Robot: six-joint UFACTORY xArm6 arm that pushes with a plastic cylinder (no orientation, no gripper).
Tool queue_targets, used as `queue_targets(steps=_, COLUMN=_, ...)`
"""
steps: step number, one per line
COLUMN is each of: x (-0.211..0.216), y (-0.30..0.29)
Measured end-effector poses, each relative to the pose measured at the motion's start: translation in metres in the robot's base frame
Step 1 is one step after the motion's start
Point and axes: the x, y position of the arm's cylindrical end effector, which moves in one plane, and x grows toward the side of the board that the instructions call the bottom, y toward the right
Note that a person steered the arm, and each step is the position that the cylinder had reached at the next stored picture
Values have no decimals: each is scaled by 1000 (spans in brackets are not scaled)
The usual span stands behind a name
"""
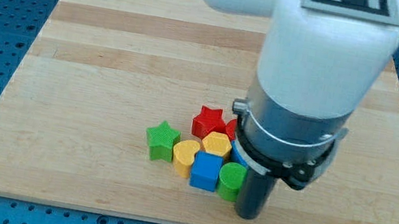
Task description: Push the blue cube along with yellow hexagon towards the top center
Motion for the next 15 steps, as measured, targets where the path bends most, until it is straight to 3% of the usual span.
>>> queue_targets(steps=6, x=3, y=-50)
queue_targets(steps=15, x=-131, y=-58)
